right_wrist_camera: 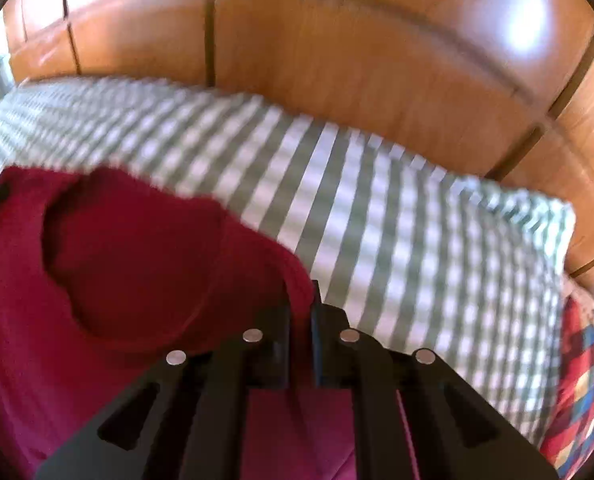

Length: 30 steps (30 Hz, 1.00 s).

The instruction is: Fold small clothes

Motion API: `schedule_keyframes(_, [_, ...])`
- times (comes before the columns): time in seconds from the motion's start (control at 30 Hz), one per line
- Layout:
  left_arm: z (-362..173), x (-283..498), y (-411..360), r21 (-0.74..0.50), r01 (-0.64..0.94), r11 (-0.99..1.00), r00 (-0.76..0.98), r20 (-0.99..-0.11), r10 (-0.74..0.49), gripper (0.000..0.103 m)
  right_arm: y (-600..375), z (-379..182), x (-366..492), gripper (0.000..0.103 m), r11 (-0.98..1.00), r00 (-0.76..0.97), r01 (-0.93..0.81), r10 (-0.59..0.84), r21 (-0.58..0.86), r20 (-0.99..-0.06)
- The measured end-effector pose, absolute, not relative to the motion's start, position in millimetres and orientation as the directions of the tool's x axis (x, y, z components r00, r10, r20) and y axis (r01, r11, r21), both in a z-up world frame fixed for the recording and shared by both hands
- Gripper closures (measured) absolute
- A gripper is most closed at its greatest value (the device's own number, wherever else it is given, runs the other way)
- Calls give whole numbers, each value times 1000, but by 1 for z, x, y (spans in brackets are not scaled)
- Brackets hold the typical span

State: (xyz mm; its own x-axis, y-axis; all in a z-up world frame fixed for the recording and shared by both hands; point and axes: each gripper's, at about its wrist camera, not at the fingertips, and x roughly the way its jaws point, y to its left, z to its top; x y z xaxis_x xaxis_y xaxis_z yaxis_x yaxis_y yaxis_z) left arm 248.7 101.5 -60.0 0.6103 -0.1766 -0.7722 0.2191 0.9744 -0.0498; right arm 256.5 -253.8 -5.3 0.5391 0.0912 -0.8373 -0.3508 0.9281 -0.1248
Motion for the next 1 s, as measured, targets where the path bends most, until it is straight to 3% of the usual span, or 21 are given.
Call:
schedule_keyframes(0.13, [-54,275,108,-14,102,995,642,-763,-77,91,-231,0,284,96,938,580,-310,59,-153,-812])
schedule_keyframes(0.23, [-71,300,102,32,44,999,596,-803,-1,90,-217,-21,304,96,948,562,-263,1,-178,-827])
schedule_keyframes(0.3, [-81,305,100,68,35,997,574,-818,36,84,-213,-31,311,91,955,543,-233,-28,-183,-839])
schedule_keyframes(0.33, [-82,304,98,79,38,996,575,-817,43,83,-214,-35,309,82,959,545,-218,-36,-183,-838])
schedule_keyframes(0.43, [-68,286,103,61,23,998,594,-804,35,66,-223,-25,290,36,969,585,-185,-27,-166,-811])
schedule_keyframes(0.47, [-60,275,109,46,16,999,614,-789,27,62,-227,-21,282,29,971,599,-177,-24,-161,-801])
schedule_keyframes(0.73, [-54,146,142,-275,159,948,542,-778,-316,62,-277,0,162,23,984,578,-179,106,1,-809])
schedule_keyframes(0.8, [-64,109,143,-330,169,929,504,-781,-369,62,-291,-3,128,23,985,557,-169,116,24,-822])
schedule_keyframes(0.87, [-79,79,139,-377,165,911,458,-789,-410,50,-310,-9,87,23,990,538,-139,94,22,-838])
schedule_keyframes(1.0, [-95,26,123,-412,175,894,418,-792,-446,50,-341,-24,29,23,996,474,-72,76,47,-877])
